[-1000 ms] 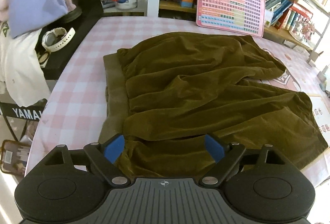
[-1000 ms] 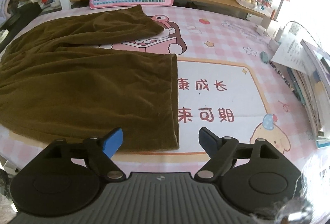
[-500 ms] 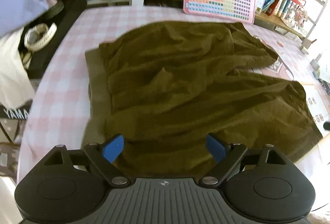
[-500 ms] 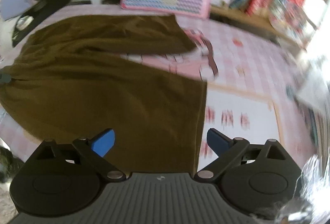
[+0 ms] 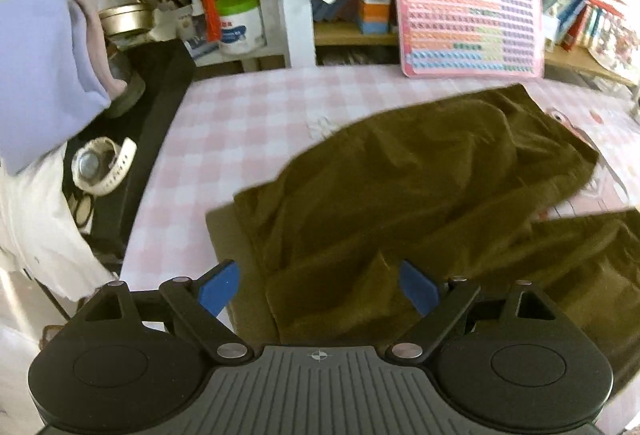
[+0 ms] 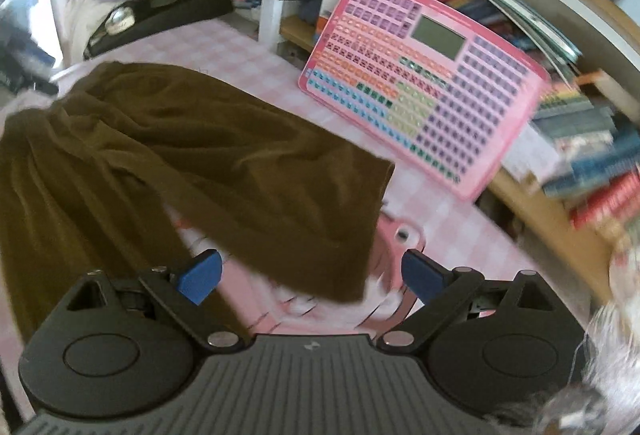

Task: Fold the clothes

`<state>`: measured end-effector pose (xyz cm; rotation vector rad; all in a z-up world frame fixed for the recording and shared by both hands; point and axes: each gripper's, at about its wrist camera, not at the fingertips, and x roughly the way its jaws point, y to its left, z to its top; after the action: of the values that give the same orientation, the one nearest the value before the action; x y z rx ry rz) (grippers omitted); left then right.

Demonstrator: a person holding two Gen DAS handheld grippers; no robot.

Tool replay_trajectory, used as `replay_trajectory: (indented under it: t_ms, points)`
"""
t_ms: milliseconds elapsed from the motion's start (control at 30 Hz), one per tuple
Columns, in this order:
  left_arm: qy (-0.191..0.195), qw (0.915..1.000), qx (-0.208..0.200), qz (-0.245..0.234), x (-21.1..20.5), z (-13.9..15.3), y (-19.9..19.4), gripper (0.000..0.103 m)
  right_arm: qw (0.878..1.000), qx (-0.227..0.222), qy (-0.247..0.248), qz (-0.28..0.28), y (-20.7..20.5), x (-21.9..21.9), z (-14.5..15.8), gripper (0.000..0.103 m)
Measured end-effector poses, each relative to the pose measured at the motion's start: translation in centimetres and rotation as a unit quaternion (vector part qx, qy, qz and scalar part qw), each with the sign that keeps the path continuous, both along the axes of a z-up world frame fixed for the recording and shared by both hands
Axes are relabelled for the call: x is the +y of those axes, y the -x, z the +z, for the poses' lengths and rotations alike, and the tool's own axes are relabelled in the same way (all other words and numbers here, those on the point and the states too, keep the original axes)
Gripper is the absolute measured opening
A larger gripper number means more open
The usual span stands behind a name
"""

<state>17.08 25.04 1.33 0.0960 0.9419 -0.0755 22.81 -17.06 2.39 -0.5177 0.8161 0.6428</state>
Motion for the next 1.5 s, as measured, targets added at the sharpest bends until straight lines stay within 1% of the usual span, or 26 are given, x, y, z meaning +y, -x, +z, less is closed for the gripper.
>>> replay_trajectory:
  t_ms: [100, 167, 267, 333, 367, 433, 500, 533, 600, 633, 667, 700, 767, 867, 933, 1000, 1033, 1067, 1100, 1133, 1167, 1267, 1333, 1400, 1467, 1500]
  points:
    - [-0.007, 0.9998, -0.014, 0.016, 0.7, 0.1, -1.6, 0.09, 0.999, -0.007, 0.023, 0.027, -3.3, -0.2, -0.5, 0.097]
    - [-0.022, 0.9991, -0.019, 0.031, 1.1, 0.0, -2.9, 0.09, 0.999, -0.019, 0.035, 0.035, -5.7, -0.1, -0.6, 0.101]
    - [-0.038, 0.9976, -0.024, 0.052, 1.8, -0.1, -4.6, 0.09, 0.998, -0.029, 0.036, 0.045, -8.9, 0.1, -0.7, 0.102]
    - [-0.053, 0.9955, -0.036, 0.071, 2.2, -0.1, -5.2, 0.09, 0.998, -0.028, 0.032, 0.048, -10.7, 0.3, -0.9, 0.102]
    - [-0.056, 0.9952, -0.037, 0.072, 2.3, -0.2, -5.4, 0.09, 0.998, -0.026, 0.03, 0.05, -11.5, 0.4, -1.1, 0.102]
    - [-0.059, 0.9964, -0.015, 0.059, 2.3, -0.7, -6.0, 0.09, 0.998, -0.02, 0.025, 0.057, -12.8, 0.6, -1.6, 0.102]
    - [-0.078, 0.9959, 0.02, 0.04, 1.7, -1.8, -6.3, 0.09, 0.998, -0.016, 0.021, 0.065, -13.8, 1.0, -2.3, 0.101]
    - [-0.088, 0.9953, 0.031, 0.026, 1.3, -2.3, -6.3, 0.09, 0.997, -0.015, 0.018, 0.069, -14.4, 1.1, -2.7, 0.1]
    - [-0.1, 0.9943, 0.035, 0.013, 0.9, -2.7, -6.1, 0.09, 0.997, -0.007, 0.012, 0.076, -15.4, 1.4, -3.3, 0.098]
    - [-0.095, 0.9949, 0.031, 0.009, 0.9, -2.8, -6.0, 0.09, 0.997, -0.004, 0.009, 0.078, -16.0, 1.6, -3.7, 0.094]
    - [-0.087, 0.9958, 0.027, 0.011, 1.0, -2.7, -6.0, 0.09, 0.997, 0.001, 0.008, 0.081, -16.6, 1.7, -4.1, 0.085]
    - [-0.078, 0.9967, 0.022, 0.013, 1.1, -2.7, -5.9, 0.09, 0.997, 0.007, 0.008, 0.083, -17.3, 2.0, -4.5, 0.08]
    - [-0.063, 0.9978, 0.012, 0.015, 1.4, -2.6, -6.1, 0.089, 0.996, 0.021, 0.008, 0.085, -18.4, 2.5, -5.3, 0.061]
    - [-0.057, 0.9983, 0.005, 0.008, 1.6, -2.6, -6.4, 0.089, 0.995, 0.039, 0.017, 0.096, -19.7, 3.3, -6.6, 0.046]
    - [-0.054, 0.9985, 0.005, 0.002, 1.7, -2.6, -6.8, 0.087, 0.993, 0.043, 0.028, 0.103, -20.3, 3.9, -7.4, 0.042]
    - [-0.053, 0.9985, 0.008, -0.003, 1.9, -2.8, -7.2, 0.076, 0.992, 0.049, 0.035, 0.107, -21.0, 4.4, -8.1, 0.04]
    - [-0.054, 0.9985, 0.01, -0.005, 2.0, -2.9, -7.3, 0.074, 0.992, 0.052, 0.037, 0.108, -21.3, 4.5, -8.5, 0.04]
    - [-0.055, 0.9984, 0.013, -0.004, 2.2, -3.0, -7.6, 0.066, 0.992, 0.056, 0.039, 0.108, -21.5, 4.5, -8.8, 0.039]
    - [-0.055, 0.9983, 0.016, -0.003, 2.4, -3.2, -7.8, 0.055, 0.991, 0.06, 0.041, 0.109, -21.8, 4.5, -9.1, 0.039]
    - [-0.056, 0.9983, 0.017, 0.0, 2.6, -3.3, -8.0, 0.049, 0.991, 0.064, 0.043, 0.109, -22.0, 4.5, -9.4, 0.039]
    - [-0.058, 0.9981, 0.019, 0.005, 2.9, -3.5, -8.2, 0.04, 0.991, 0.069, 0.045, 0.11, -22.3, 4.6, -9.7, 0.039]
    - [-0.047, 0.9987, 0.021, -0.001, 3.3, -3.7, -8.9, 0.038, 0.99, 0.083, 0.038, 0.108, -22.6, 4.4, -10.0, 0.038]
    - [-0.045, 0.9985, 0.027, -0.015, 3.2, -4.0, -9.4, 0.038, 0.989, 0.094, 0.033, 0.106, -22.8, 4.2, -10.1, 0.037]
    - [-0.046, 0.9979, 0.034, -0.031, 2.9, -4.5, -9.9, 0.038, 0.989, 0.104, 0.027, 0.104, -23.0, 4.0, -10.2, 0.034]
    - [-0.048, 0.9969, 0.041, -0.046, 2.4, -5.0, -10.6, 0.038, 0.988, 0.114, 0.021, 0.103, -23.2, 3.8, -10.2, 0.026]
    - [-0.049, 0.9964, 0.045, -0.053, 2.2, -5.2, -10.9, 0.038, 0.988, 0.118, 0.019, 0.101, -23.2, 3.8, -10.3, 0.026]
